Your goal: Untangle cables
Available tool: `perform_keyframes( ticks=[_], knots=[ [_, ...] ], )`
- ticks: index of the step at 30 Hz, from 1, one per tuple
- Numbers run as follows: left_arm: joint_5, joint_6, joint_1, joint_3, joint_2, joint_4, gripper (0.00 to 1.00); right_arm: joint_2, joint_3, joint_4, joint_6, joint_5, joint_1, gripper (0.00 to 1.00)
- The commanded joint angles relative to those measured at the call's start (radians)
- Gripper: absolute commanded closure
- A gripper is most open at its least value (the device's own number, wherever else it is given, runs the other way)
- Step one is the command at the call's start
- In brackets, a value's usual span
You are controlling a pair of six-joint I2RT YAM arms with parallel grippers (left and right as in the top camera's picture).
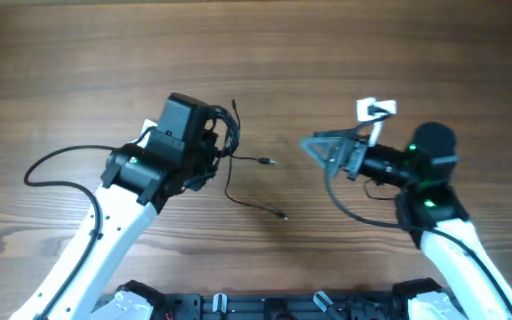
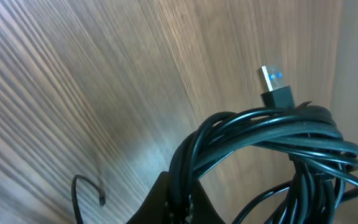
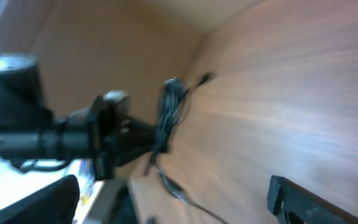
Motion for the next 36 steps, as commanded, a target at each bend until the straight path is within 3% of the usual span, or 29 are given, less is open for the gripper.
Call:
perform_keyframes(
  ticks=[1,6,10,18,22,29,36],
  knots=[
    [0.005,-0.034,-0.038,0.002,0.002,0.003,0.96,0.105,0.012,0.124,0.084,0.019,0.167,0.01],
    [0.005,-0.034,-0.072,0.002,0.002,0.007,0.96,0.172,0.012,0.131,0.058,0.28,0.337,0.02],
    [0.004,-0.137,-0.1,0.002,0.003,0.007,0.96,0.174,0.012,0.13,0.112,0.456,0.428,0.09],
    [0.01,-0.241,-0.127,0.002,0.013,0.037,0.96,0.182,0.012,0.114,0.214,0.598,0.55,0.31],
    [0.038,-0.311,-0.127,0.002,0.012,0.037,0.96,0.211,0.012,0.11,0.216,0.676,0.562,0.32],
    [0.1,-0.401,-0.127,0.002,0.012,0.041,0.95,0.211,0.012,0.139,0.24,0.653,0.564,0.31],
    [0.101,-0.401,-0.127,0.002,0.018,0.069,0.96,0.213,0.011,0.139,0.261,0.552,0.565,0.33]
  ],
)
